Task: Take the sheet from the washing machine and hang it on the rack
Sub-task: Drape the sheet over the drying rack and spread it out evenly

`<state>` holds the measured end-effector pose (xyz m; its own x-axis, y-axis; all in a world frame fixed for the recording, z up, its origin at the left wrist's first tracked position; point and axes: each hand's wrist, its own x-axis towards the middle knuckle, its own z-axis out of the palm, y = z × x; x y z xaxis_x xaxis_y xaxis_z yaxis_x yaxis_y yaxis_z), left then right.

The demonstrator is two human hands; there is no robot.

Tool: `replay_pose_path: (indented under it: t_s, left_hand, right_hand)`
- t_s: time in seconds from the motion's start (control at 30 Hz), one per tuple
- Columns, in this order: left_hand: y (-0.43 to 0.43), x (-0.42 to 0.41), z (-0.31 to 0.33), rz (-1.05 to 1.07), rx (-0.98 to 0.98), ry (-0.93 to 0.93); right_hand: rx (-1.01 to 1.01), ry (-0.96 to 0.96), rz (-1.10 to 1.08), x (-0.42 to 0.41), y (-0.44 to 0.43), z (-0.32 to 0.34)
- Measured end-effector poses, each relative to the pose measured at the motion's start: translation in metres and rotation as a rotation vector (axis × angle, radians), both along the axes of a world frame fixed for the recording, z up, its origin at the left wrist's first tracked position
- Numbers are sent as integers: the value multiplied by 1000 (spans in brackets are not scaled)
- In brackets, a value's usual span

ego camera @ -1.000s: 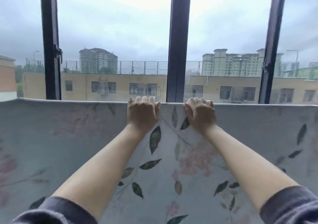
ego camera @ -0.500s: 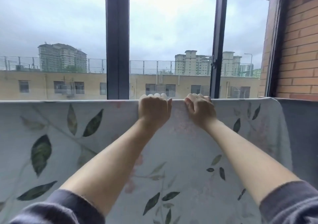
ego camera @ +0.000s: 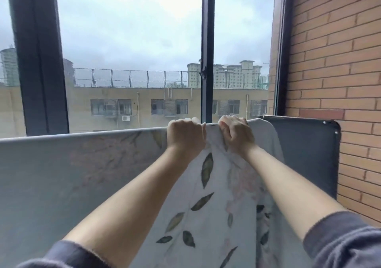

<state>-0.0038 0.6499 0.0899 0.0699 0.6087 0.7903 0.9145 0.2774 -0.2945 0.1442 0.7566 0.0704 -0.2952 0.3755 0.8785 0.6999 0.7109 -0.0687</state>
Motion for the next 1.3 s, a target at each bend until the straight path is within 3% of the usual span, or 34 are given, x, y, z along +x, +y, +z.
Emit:
replay_pose_path:
  t_s: [0.27,0.4,0.57,0.73,0.87,1.03,1.1,1.17,1.3]
  left_hand:
    - [56,81,-10,137,52,-128]
    - [65,99,-12,199,79,-218]
    - [62,88,-14,245,128,-273]
    - [63,90,-15,275,138,-268]
    - [60,87,-17,276,146,-249]
    - [51,83,-15,272,132,-225]
    - [47,84,-14,273,135,-222]
    - [44,86,-15,278,130,-219]
    - [42,90,-15,277,117,-225]
  right_hand:
    - [46,-81,-57,86,72,-3]
    - [-21,-44,82,117,96,-1]
    - [-622,277,382,150,128,-36]
    - [-908,409,452,155,142,-115]
    - [-950,222,397,168,140,-147]
    - [-1057,-128,430,195,141,-133]
    - [-1084,-341,334,215,146,-126]
    - [-1048,-432,128,233,150,-122]
    - [-822,-240,-269,252,146,-115]
